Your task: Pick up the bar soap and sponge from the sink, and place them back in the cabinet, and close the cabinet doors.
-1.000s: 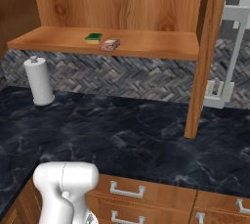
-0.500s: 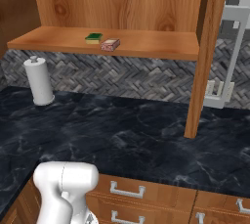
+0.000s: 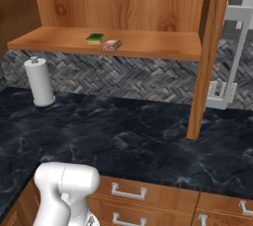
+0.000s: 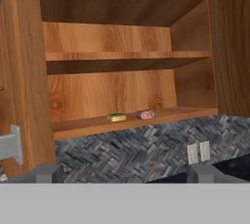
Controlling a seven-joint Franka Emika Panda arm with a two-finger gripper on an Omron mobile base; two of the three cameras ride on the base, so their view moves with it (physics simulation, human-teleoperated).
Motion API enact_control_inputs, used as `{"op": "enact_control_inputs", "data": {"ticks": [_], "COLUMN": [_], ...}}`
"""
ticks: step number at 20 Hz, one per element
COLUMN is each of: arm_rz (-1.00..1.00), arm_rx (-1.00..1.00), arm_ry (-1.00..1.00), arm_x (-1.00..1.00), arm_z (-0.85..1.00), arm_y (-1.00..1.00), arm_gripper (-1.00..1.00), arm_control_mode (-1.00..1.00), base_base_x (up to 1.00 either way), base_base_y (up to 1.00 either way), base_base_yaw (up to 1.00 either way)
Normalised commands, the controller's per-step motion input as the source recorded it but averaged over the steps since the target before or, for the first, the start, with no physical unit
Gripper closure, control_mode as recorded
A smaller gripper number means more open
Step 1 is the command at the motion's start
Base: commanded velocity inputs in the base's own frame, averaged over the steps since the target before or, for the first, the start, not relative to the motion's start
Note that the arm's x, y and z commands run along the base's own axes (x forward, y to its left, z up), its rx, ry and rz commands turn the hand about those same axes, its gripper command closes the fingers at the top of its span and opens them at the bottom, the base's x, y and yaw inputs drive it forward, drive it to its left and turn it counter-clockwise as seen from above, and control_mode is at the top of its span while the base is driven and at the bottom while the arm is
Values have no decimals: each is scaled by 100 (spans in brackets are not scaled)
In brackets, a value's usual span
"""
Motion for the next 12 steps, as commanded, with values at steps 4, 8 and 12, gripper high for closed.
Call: {"op": "enact_control_inputs", "data": {"ticks": [4, 8, 12], "arm_rz": [0, 0, 0], "arm_rx": [0, -2, -2], "arm_ry": [0, 0, -2], "arm_x": [25, 19, 11], "arm_z": [-6, -23, -27], "arm_y": [35, 35, 33], "arm_gripper": [-100, -100, -100], "arm_control_mode": [-100, -100, -100], "base_base_x": [0, 0, 0], "base_base_y": [0, 0, 0], "base_base_yaw": [0, 0, 0]}}
